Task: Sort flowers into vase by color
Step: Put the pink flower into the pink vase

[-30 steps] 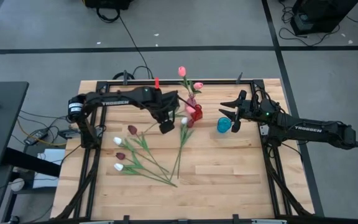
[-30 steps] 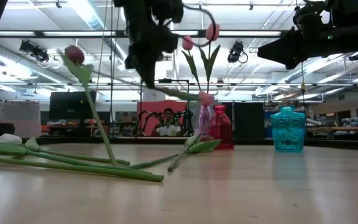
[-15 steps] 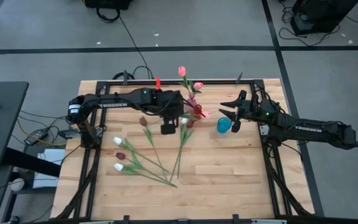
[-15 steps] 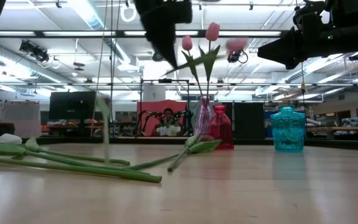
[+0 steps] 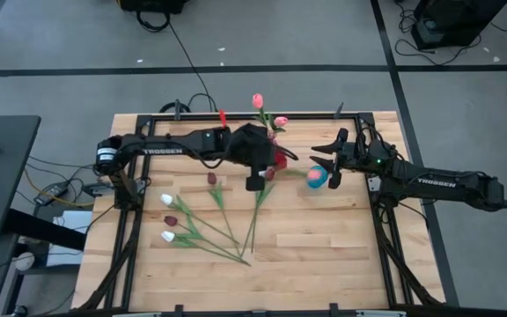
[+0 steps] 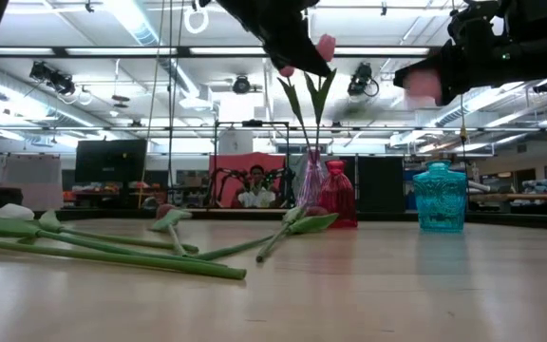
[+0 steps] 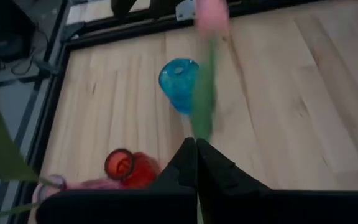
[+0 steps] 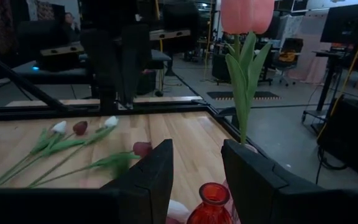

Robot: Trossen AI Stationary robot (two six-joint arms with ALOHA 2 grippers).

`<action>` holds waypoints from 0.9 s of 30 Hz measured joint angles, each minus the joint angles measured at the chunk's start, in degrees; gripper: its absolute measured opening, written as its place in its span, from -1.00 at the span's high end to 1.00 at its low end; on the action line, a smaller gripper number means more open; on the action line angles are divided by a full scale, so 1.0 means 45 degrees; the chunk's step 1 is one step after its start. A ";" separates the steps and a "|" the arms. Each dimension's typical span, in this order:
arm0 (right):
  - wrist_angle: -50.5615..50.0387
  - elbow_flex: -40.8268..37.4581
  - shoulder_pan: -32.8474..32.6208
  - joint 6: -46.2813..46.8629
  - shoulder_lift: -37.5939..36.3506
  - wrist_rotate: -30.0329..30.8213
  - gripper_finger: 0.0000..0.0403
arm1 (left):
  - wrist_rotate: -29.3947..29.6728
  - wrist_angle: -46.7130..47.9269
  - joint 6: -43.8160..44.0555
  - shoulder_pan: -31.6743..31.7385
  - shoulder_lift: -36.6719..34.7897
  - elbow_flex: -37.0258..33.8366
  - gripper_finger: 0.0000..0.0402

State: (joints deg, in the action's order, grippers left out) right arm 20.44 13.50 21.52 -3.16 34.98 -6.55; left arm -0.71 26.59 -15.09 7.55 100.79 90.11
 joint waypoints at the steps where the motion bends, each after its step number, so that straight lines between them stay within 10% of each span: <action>1: -0.0008 0.0000 -0.0005 0.0000 0.0000 0.0000 0.25 | 0.0000 -0.0275 0.0007 0.0003 -0.0010 -0.0250 1.00; 11: -0.0385 0.0000 0.0000 -0.0243 0.0000 0.0929 0.25 | 0.0341 -0.0453 0.3740 0.0047 0.0099 -0.1707 0.86; 27: -0.0382 0.0005 0.0010 -0.0433 0.0000 0.0940 0.25 | 0.1363 -0.0281 0.2198 -0.1003 0.3185 -0.0241 0.24</action>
State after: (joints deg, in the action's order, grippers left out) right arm 18.72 13.52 21.56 -5.11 34.98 -2.32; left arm 5.42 25.33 -5.20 3.04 115.12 89.03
